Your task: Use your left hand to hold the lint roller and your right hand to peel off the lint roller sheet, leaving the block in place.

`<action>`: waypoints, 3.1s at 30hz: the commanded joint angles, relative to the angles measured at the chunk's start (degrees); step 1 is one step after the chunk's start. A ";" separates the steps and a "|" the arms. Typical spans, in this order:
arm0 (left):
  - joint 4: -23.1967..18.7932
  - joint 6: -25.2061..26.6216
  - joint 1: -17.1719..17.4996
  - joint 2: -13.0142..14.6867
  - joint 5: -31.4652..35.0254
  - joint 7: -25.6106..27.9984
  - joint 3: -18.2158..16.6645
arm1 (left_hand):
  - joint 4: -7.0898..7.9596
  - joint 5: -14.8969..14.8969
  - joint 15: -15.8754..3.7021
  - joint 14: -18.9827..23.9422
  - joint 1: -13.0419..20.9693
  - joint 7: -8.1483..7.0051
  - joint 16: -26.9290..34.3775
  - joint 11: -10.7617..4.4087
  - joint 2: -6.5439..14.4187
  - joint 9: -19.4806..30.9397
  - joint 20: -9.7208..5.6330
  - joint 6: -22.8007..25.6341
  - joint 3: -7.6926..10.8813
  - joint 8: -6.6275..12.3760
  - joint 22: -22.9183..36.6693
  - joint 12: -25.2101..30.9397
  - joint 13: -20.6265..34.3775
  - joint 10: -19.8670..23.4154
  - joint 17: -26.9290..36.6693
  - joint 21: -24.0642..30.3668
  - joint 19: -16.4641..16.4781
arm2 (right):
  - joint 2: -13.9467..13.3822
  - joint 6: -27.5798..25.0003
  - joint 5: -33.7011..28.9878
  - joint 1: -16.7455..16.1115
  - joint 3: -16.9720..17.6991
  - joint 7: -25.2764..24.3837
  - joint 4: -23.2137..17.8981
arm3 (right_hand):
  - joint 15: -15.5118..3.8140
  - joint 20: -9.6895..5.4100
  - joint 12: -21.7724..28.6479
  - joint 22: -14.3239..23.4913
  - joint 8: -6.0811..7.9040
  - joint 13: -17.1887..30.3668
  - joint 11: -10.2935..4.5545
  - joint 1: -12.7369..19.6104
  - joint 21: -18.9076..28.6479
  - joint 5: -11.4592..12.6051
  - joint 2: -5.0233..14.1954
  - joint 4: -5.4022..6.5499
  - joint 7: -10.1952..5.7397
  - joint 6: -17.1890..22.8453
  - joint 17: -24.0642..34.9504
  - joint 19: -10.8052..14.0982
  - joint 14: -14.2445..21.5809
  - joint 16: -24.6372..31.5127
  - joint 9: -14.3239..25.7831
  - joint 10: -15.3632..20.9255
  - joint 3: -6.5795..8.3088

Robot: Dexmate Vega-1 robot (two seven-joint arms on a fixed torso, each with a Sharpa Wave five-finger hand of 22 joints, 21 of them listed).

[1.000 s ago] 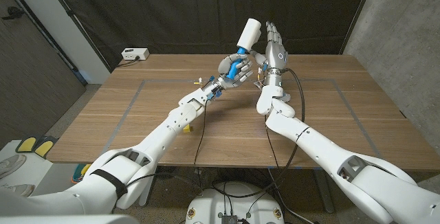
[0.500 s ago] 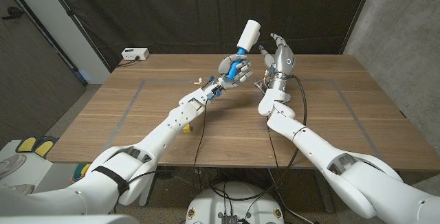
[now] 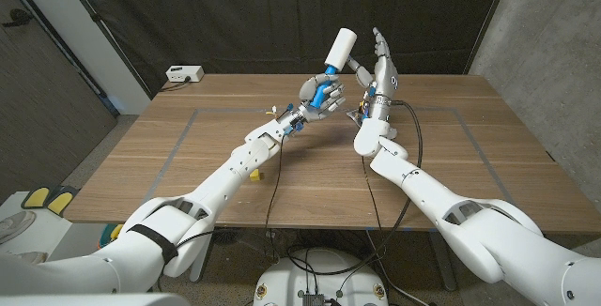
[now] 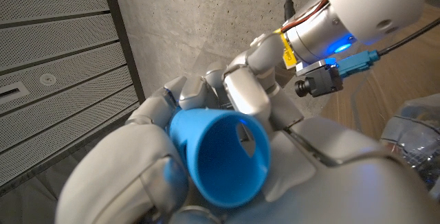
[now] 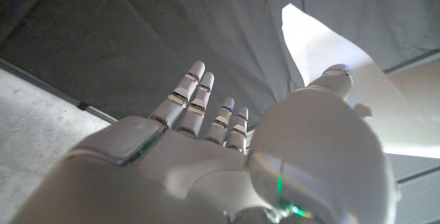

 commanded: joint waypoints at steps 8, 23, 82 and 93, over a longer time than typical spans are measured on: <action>-1.36 2.89 -0.87 0.67 0.67 3.43 0.63 | 7.20 -0.17 -0.42 0.13 -6.13 1.22 0.09 -8.35 7.26 1.58 -0.32 3.54 7.35 0.49 0.18 17.19 0.33 12.55 0.41 0.40 0.17 | -6.10 -12.48 3.85 -0.18 -5.63 6.80 -10.75 | -10.73 -3.75 0.29 -0.47 0.47 0.07 -3.27 16.11 0.93 2.83 7.25 -6.23 -3.05 -1.33 0.54 0.29 -2.23 -1.62 0.13 -1.61 4.96; -8.89 0.20 1.29 3.53 5.33 12.67 1.57 | 7.26 -0.25 -0.33 0.04 -6.04 1.18 -0.20 -8.26 7.30 1.34 -0.34 3.63 7.40 0.44 0.34 17.20 0.34 12.48 0.15 0.43 0.10 | -4.48 -13.83 5.91 0.30 -6.15 -1.05 -8.70 | -10.19 -0.46 1.61 -0.83 2.41 -0.07 0.07 19.34 2.80 -0.26 12.38 -6.94 -0.28 5.60 1.76 3.04 1.38 1.14 0.11 2.75 8.69; -56.78 53.93 -2.49 21.34 62.00 74.47 21.54 | 5.23 -1.27 -0.70 0.02 -3.50 -1.05 -0.24 -9.64 6.95 0.45 -1.46 4.10 5.39 0.37 2.88 17.28 0.41 12.40 0.35 0.63 -2.20 | -12.39 -23.62 4.19 -8.31 -3.30 11.56 -32.28 | -4.49 5.62 1.51 -1.16 3.05 0.17 2.94 0.99 3.45 -9.04 9.35 3.41 3.18 15.41 1.77 0.56 1.31 -0.06 0.27 9.19 7.66; -55.92 57.18 -6.23 21.14 64.44 71.02 24.91 | 5.32 -1.53 -0.67 -0.21 -3.47 -1.11 -0.50 -9.73 6.89 -0.70 -1.48 4.21 5.22 -0.38 1.40 17.27 0.42 12.33 0.21 -0.04 -2.07 | -15.77 -35.36 6.07 -8.87 -2.90 24.77 -42.17 | -2.01 7.74 3.16 -0.91 3.87 0.28 7.31 -11.05 3.67 -10.97 11.04 4.03 6.89 26.26 2.76 -0.26 5.14 2.15 -0.03 18.21 5.89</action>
